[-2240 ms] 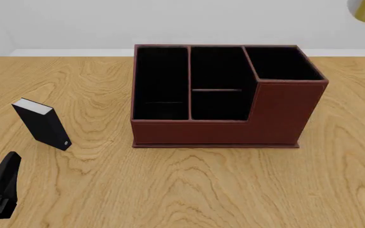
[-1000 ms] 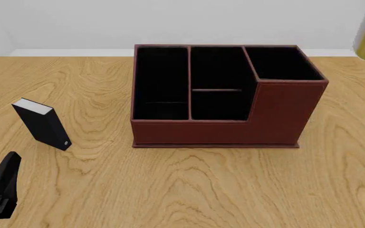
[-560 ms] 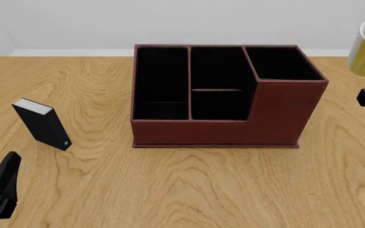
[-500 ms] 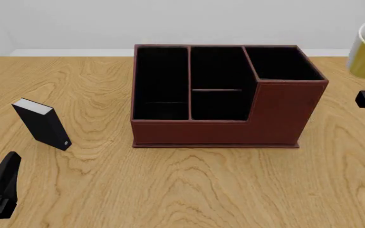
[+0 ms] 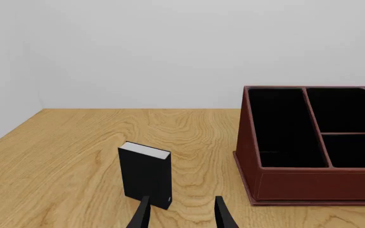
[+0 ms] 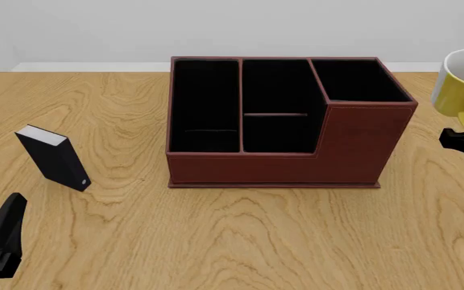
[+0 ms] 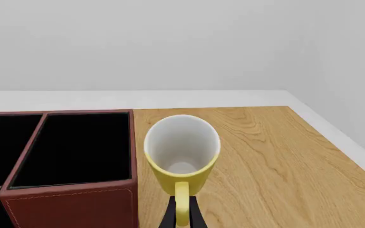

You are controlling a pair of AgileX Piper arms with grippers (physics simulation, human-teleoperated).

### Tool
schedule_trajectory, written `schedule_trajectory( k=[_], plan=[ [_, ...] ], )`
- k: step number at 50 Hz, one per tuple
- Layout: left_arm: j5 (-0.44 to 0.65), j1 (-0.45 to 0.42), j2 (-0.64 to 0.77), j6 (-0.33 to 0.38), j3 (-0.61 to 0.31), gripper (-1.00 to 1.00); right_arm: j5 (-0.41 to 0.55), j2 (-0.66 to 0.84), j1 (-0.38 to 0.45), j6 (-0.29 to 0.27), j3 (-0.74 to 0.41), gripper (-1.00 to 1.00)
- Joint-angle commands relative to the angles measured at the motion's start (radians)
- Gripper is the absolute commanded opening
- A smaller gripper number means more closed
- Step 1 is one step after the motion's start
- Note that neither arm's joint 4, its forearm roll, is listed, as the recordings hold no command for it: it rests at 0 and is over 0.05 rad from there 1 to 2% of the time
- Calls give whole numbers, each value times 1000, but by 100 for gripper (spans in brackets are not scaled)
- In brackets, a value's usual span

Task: Pick up the yellow and white mug and place it to the right of the caddy.

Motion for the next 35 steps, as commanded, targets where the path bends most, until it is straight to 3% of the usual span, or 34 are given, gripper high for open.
schedule_trajectory(
  k=[1, 35],
  plan=[
    [0, 0, 0, 0, 0, 100, -67, 67, -12, 18, 20, -100],
    [0, 0, 0, 0, 0, 100, -296, 337, -43, 28, 66, -100]
  ],
)
